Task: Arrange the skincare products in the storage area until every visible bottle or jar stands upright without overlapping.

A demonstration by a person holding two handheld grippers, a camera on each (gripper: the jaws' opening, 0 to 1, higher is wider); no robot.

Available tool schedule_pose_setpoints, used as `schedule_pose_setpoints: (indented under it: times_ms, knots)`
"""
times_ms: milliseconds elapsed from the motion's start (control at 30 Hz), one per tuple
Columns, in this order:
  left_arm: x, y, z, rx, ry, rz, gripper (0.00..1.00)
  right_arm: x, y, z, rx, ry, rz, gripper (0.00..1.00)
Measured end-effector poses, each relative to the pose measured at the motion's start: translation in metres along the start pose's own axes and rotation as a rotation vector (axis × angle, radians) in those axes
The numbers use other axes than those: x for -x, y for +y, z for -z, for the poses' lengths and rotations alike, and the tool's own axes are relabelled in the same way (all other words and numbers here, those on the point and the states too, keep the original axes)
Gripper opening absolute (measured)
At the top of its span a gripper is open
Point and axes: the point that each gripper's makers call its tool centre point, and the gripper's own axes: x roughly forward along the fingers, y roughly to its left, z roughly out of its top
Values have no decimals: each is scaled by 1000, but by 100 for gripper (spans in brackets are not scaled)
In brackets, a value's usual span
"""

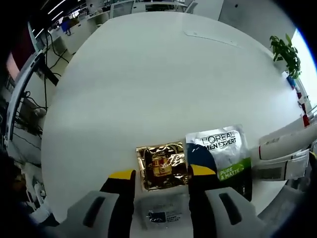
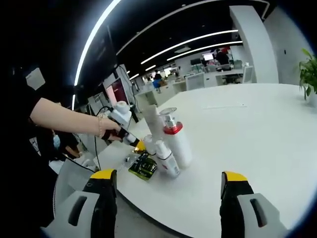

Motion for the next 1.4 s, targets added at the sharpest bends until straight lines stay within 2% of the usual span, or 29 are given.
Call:
schedule_pose_setpoints:
  times_ms: [100,200,300,367,433,500,600,633,667,700,733,800,867,933,967,1000,1033,1100,1167,1233,1300,1367,1400]
  knots:
    - [4,-5,-3,-10,-30,23,45,0,1,0,2,0,-4,90]
    - [9,-8,-9,-57,-67,41,46,0,1,0,5,2,-7,90]
    - [15,-9,-7,-64,-79,50,53,-1,3,1,10,6,-13,90]
    - [18,-15,-18,-52,-160,103,61,-1,3,1,13,8,-15,90]
    - [22,-20,-26,-40,-228,151,74,-1,3,1,16,10,-18,90]
    - [32,-19,-33,-49,-306,160,81,-1,4,1,19,12,-20,90]
    - [41,-16,-28,-49,-324,182,86,-2,6,2,27,19,-26,90]
    - [44,-17,-28,-50,-342,197,90,-2,6,3,30,21,-27,90]
    - [52,-24,-29,-49,-385,235,96,-2,7,3,32,23,-30,90]
    - [63,-33,-38,-59,-483,297,99,-2,8,3,33,23,-35,90]
    - [68,-30,-39,-59,-512,284,99,-2,9,3,33,23,-37,90]
    - [79,-33,-35,-59,-530,318,99,-2,9,4,34,26,-41,90]
    - [79,-32,-32,-60,-526,331,99,-2,10,4,33,28,-45,90]
    - [89,-31,-23,-73,-539,333,99,-2,10,5,34,31,-46,90]
    - [94,-31,-22,-81,-558,334,99,-2,10,5,35,33,-48,90]
    - [102,-33,-27,-77,-611,368,99,-3,11,6,36,36,-50,90]
    - [114,-37,-27,-44,-646,409,99,-3,11,6,37,39,-52,90]
    - [134,-38,-27,19,-696,441,99,-3,12,7,39,44,-54,90]
    - [143,-37,-26,49,-724,444,99,-3,12,8,39,49,-54,90]
    - [156,-41,-19,41,-742,451,99,-3,12,8,37,53,-55,90]
    - [163,-42,-13,12,-746,425,99,-4,13,9,37,57,-56,90]
    - [171,-41,-8,15,-755,424,99,-3,14,9,41,62,-57,90]
    - [179,-42,-8,27,-779,436,99,-3,14,10,43,65,-58,90]
